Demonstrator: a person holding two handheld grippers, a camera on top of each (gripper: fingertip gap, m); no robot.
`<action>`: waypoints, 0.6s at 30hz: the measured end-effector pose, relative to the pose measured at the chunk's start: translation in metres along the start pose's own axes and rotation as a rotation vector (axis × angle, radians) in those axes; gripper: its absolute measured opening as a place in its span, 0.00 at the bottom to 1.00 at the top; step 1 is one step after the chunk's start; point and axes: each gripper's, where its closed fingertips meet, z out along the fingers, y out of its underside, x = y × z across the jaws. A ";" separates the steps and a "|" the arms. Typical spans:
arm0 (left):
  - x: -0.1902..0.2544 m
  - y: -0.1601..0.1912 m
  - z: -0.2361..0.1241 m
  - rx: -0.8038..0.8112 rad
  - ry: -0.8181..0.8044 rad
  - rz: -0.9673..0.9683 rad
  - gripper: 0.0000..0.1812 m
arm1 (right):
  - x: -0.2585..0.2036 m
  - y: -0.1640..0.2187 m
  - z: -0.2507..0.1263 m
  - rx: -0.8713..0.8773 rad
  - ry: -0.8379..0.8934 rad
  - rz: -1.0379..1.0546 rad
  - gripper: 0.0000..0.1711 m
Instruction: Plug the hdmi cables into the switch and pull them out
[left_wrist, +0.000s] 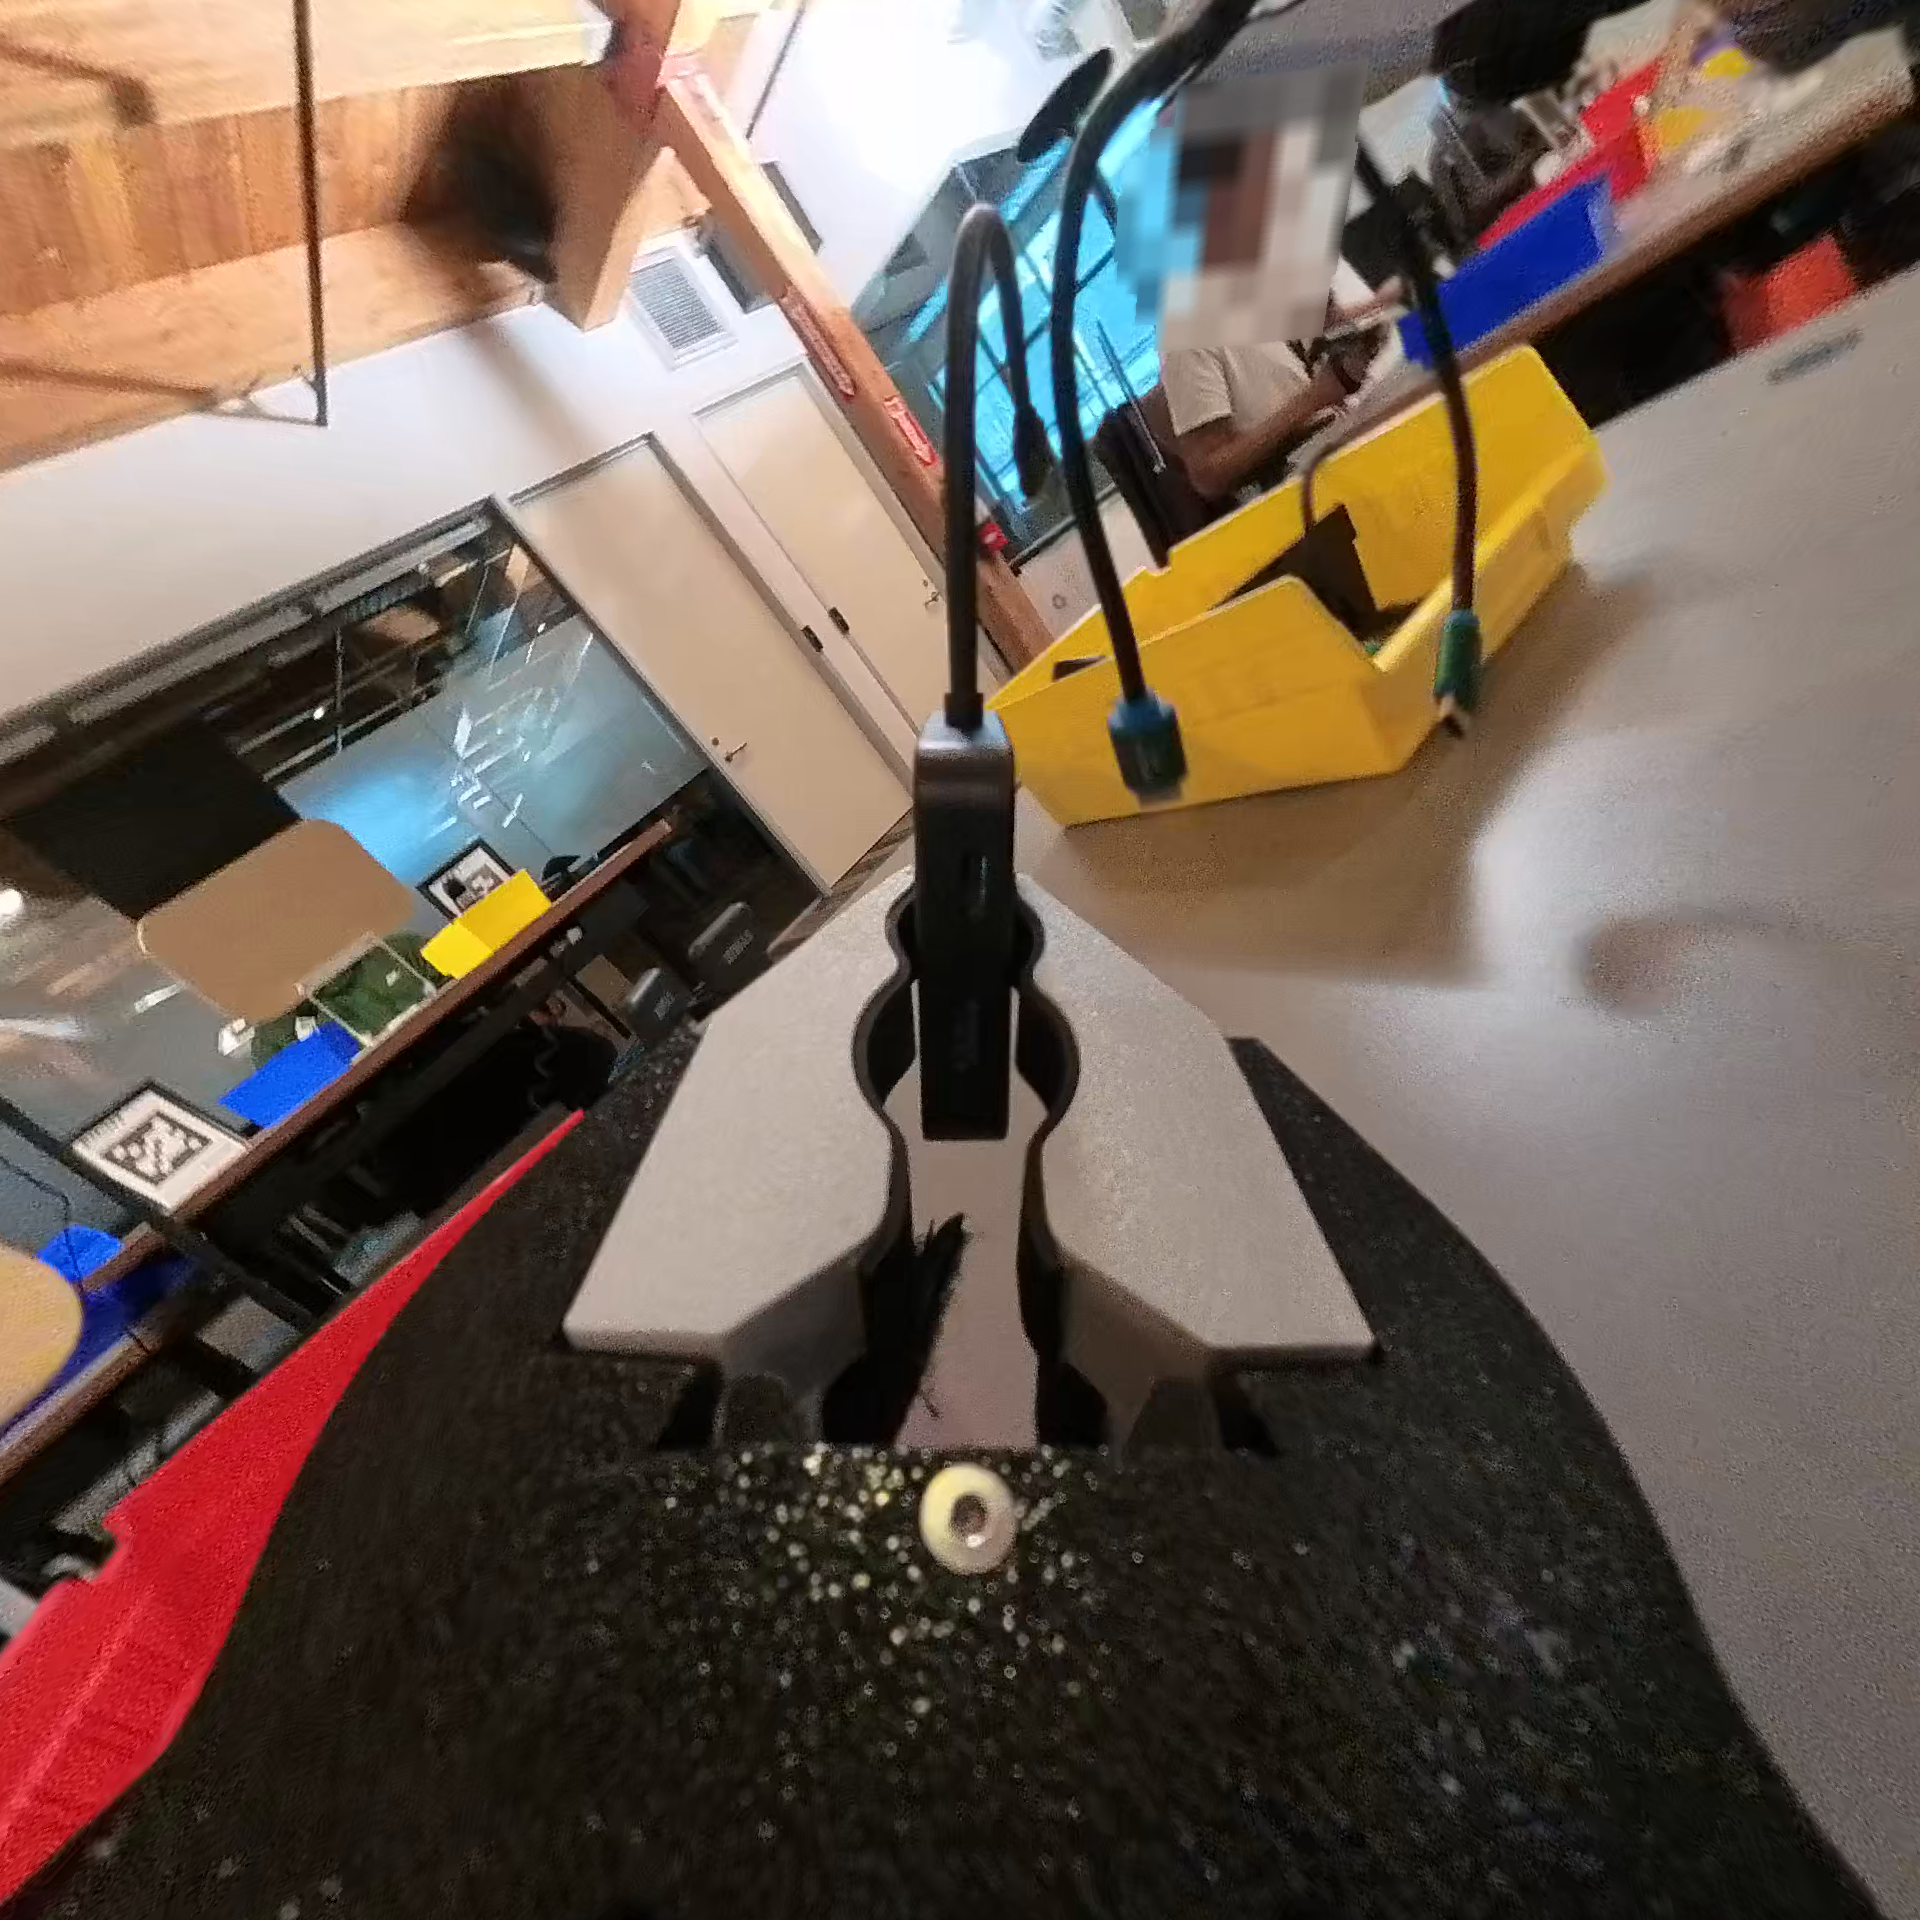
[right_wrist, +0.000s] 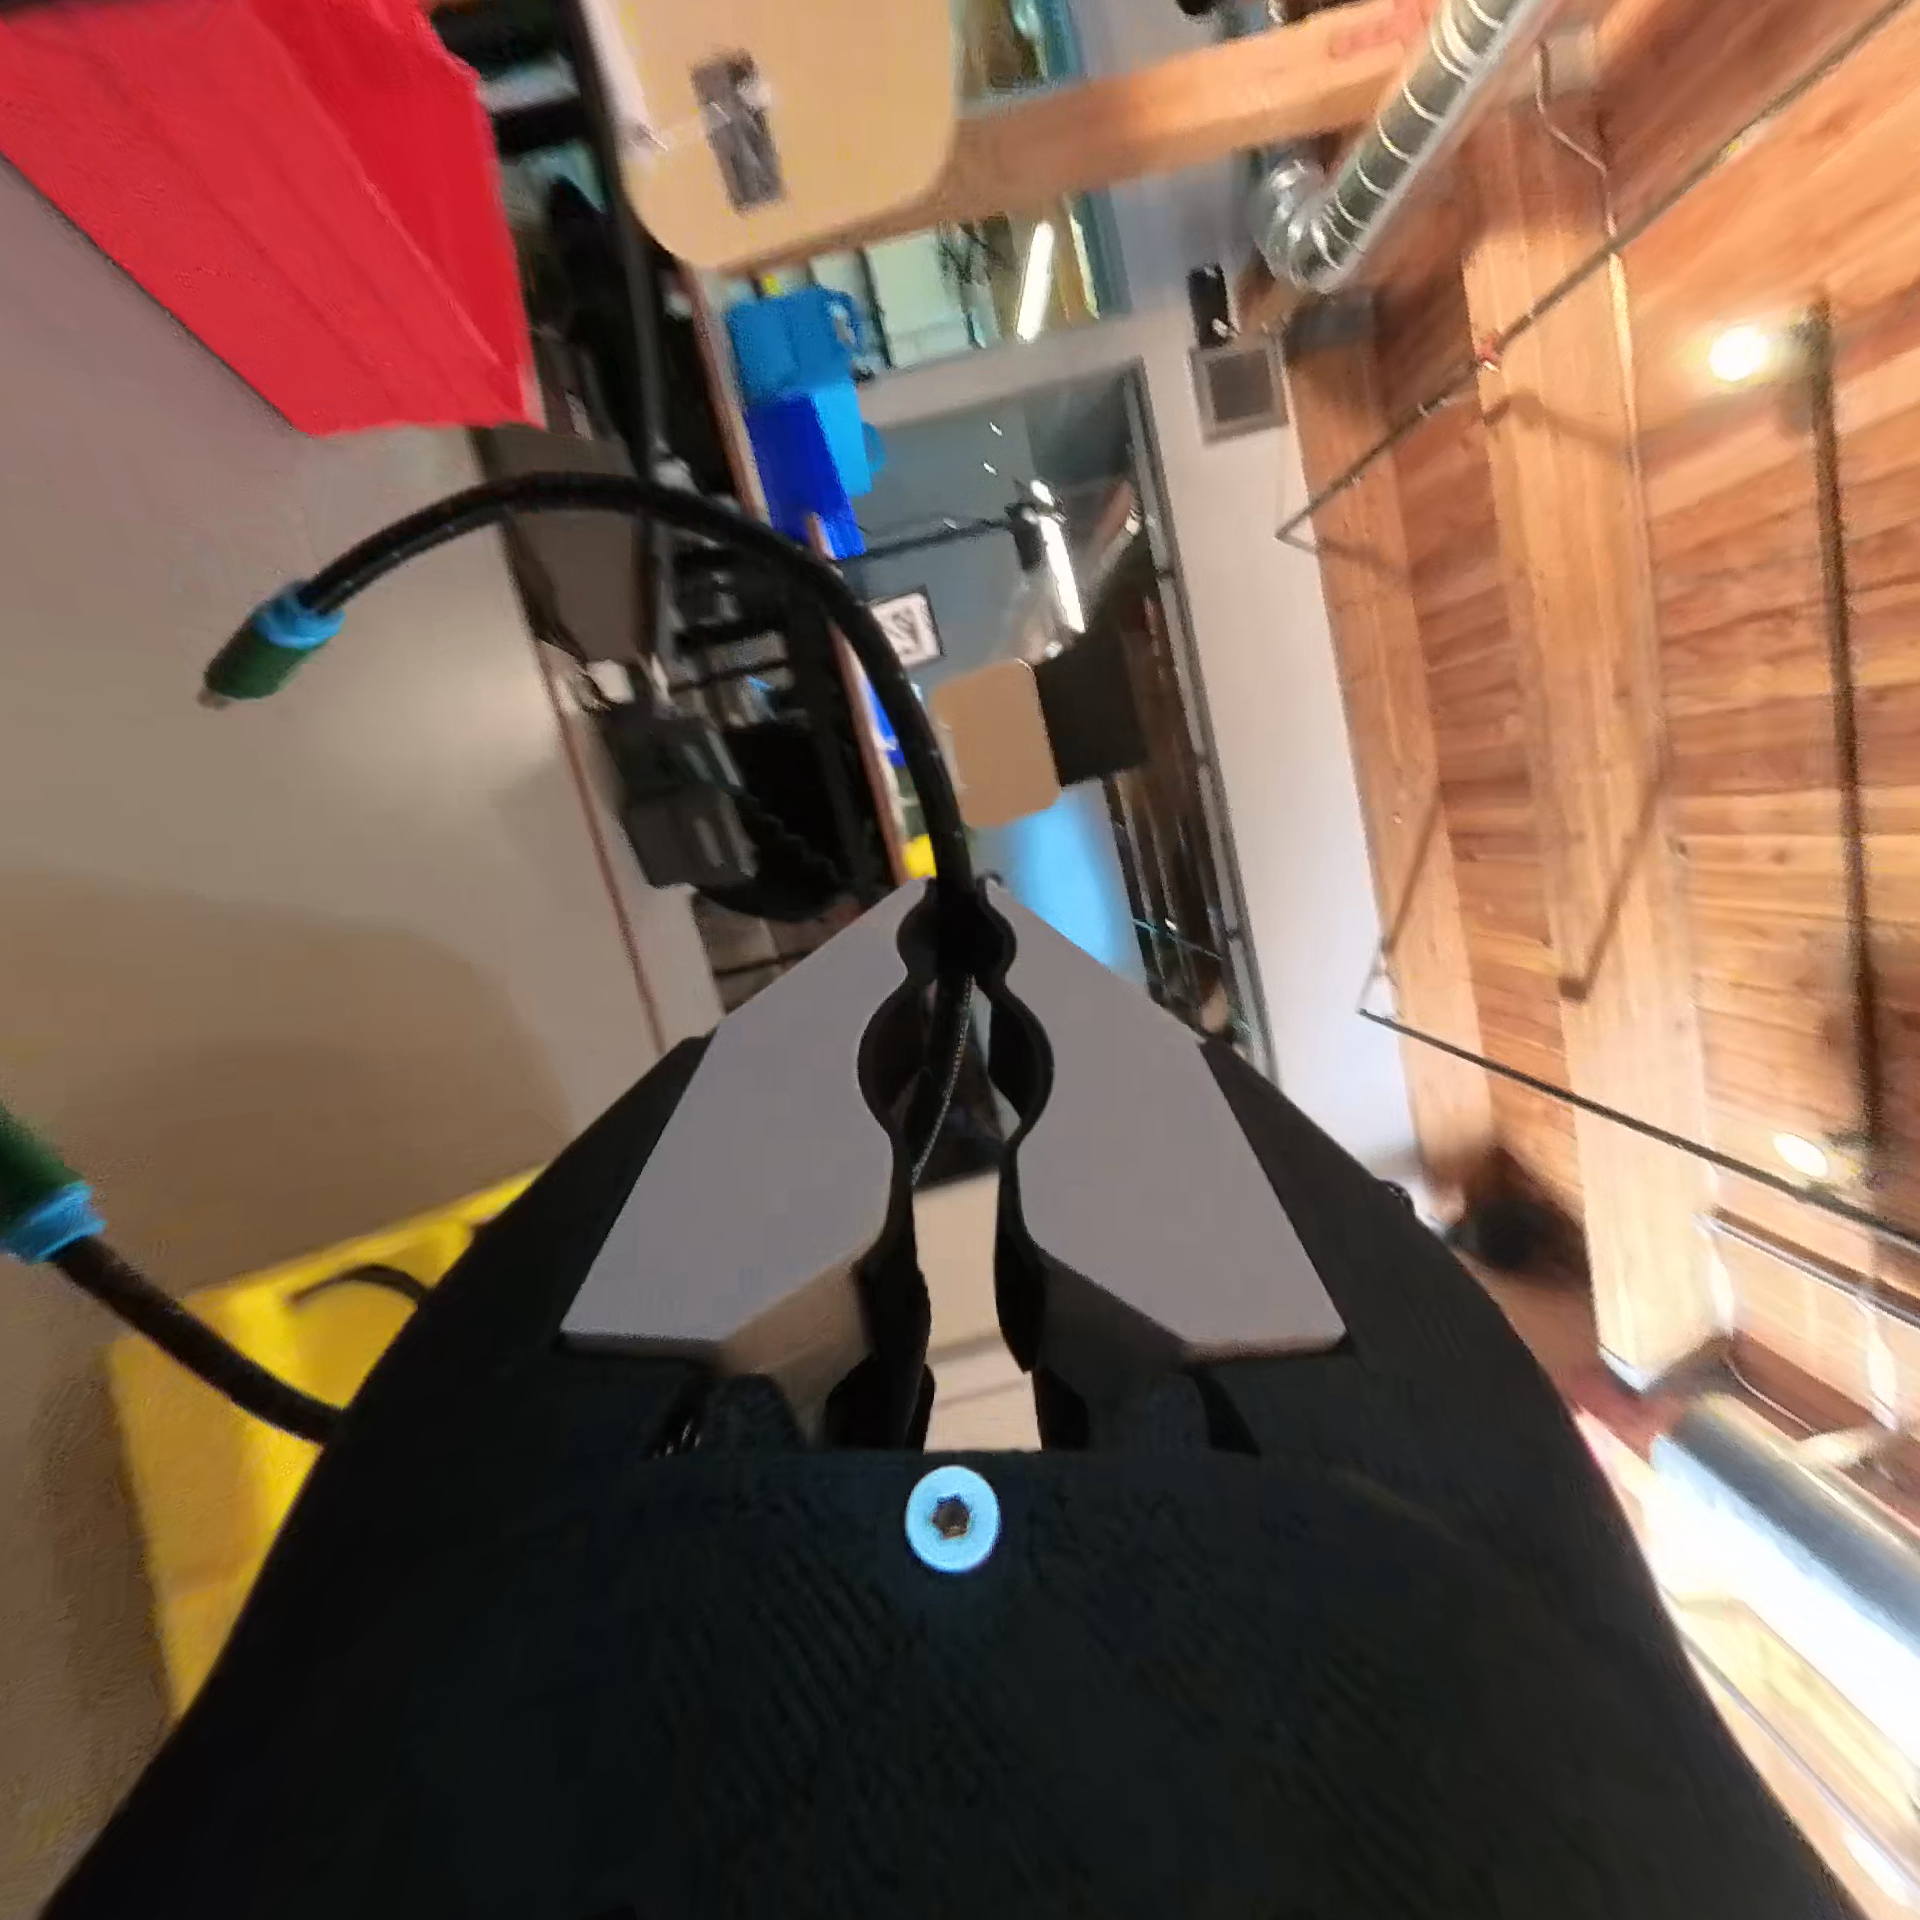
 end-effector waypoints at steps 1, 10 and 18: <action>-0.006 0.000 -0.001 0.001 -0.017 -0.032 0.06 | 0.018 0.010 -0.002 -0.024 0.040 -0.008 0.02; -0.020 0.002 -0.002 0.009 -0.076 -0.088 0.06 | 0.142 0.083 -0.012 -0.187 0.132 -0.237 0.02; -0.014 0.004 0.006 0.008 -0.034 -0.144 0.06 | 0.045 0.141 0.021 -0.294 -0.373 -0.456 0.02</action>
